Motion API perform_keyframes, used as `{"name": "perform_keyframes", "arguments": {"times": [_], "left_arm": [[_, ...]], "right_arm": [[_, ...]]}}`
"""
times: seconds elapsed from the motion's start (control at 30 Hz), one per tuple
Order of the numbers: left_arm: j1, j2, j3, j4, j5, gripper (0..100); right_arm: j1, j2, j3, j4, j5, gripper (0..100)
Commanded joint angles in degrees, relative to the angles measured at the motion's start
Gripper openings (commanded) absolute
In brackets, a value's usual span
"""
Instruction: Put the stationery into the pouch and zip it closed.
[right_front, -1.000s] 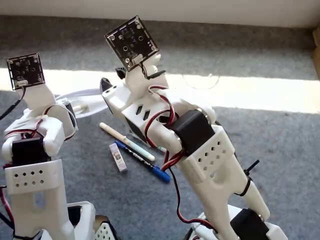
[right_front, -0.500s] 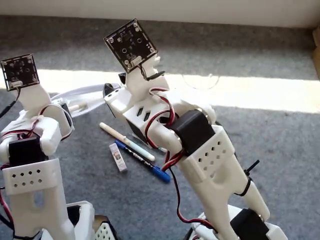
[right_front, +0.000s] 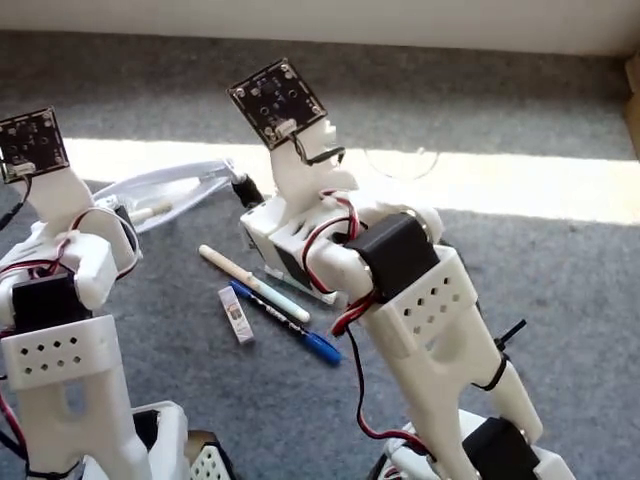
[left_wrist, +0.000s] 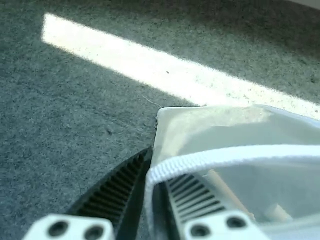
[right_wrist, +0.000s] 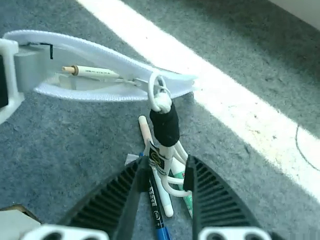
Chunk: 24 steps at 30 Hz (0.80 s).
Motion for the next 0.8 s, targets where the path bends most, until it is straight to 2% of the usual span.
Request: {"name": "perform_keyframes", "arguments": {"times": [0.0,0.4,0.77], "left_arm": [[-1.19,1.36,0.48,-0.88,0.62,1],[-3.03,1.19,0.4,-0.88,0.7,1],[-6.29,1.36,0.4,-2.46,0.79,1]], "right_arm": [[0.84,-2.07,3.56,0.04,0.18,11.5],[0.48,-2.07,25.98,-12.62,0.53,11.9],[0.57,-1.54,34.51,-22.73,0.62,12.1]]}}
